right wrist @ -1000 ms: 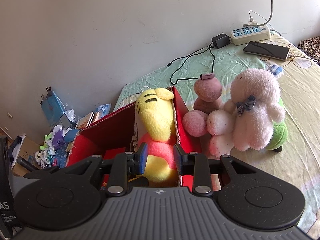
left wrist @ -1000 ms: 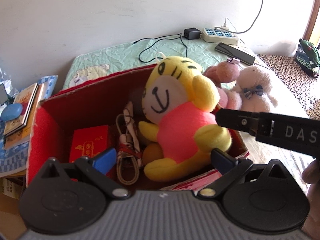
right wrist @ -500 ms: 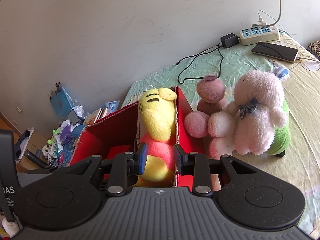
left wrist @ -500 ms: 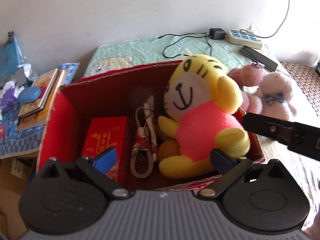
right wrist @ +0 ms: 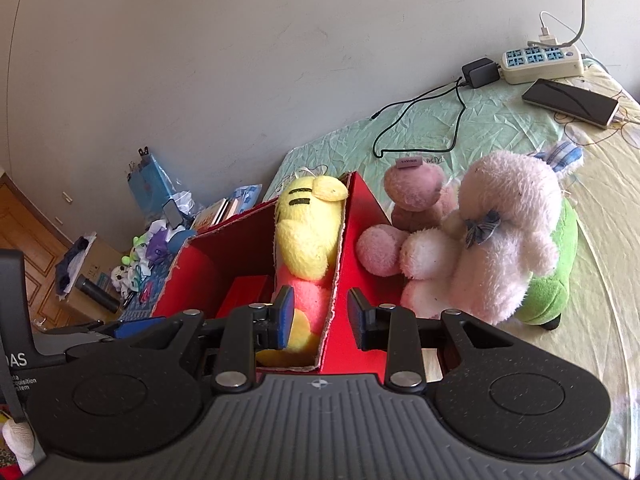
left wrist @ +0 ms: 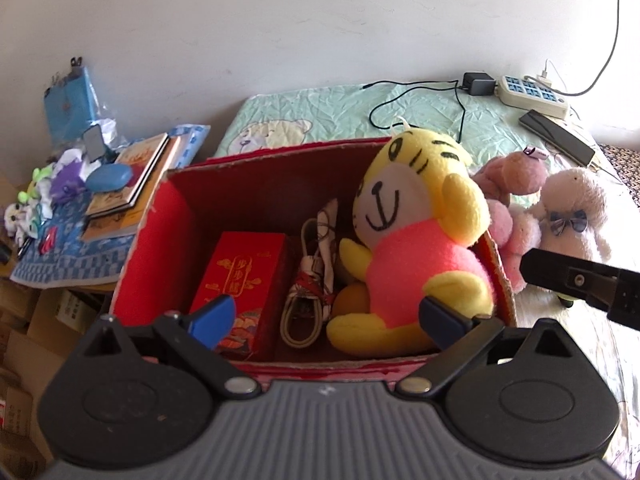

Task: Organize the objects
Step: 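Lower the tiger plush into the red box and open the right gripper, then move the right gripper to the white fluffy bunny plush and grasp it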

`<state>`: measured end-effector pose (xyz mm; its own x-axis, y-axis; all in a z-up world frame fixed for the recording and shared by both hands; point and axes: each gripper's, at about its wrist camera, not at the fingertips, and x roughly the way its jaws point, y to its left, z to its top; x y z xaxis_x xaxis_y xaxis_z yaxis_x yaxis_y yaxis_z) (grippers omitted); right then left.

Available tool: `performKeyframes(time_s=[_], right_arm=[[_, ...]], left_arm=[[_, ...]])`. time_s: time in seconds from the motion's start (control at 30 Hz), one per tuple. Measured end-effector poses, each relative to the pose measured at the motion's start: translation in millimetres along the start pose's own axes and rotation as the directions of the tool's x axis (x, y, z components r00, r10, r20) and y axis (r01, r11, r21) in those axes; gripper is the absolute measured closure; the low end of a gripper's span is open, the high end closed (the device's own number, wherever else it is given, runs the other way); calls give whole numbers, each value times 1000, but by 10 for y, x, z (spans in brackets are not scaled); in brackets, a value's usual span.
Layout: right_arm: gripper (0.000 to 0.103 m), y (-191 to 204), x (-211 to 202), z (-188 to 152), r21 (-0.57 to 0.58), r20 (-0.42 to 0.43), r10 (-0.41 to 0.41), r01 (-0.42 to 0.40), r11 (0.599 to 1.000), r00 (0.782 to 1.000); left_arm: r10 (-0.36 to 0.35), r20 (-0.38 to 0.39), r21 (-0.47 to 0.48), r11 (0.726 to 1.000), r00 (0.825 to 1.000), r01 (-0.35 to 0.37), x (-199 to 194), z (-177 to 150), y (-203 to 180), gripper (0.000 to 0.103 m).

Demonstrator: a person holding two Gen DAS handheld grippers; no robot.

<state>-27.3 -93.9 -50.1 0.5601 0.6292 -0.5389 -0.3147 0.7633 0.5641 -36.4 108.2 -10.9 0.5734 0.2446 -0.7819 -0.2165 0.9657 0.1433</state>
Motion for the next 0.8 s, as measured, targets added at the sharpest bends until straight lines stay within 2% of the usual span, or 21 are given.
performKeyframes(time_s=[0.27,0.53,0.67,0.8], right_arm=[[70,-185,-105,28,-2,-22,37,-37,999,999],[70,-369,-208,60,5,-29,55,-55,998,998],[70,-506,-285,68,19,-26,53,-52,998,998],[70,-706,-374,78,49,-17,28,-27,998,999]], left_arm=[[53,10,-4,999,999,-53,-106,-20,-162,4],[74,39,-1,997,997,-74,-244,6,-331,4],[52,85,18,998,995,-54,-383,12,-435,4],[-27,130,67,998,991,18,-487,-3,-620,4]])
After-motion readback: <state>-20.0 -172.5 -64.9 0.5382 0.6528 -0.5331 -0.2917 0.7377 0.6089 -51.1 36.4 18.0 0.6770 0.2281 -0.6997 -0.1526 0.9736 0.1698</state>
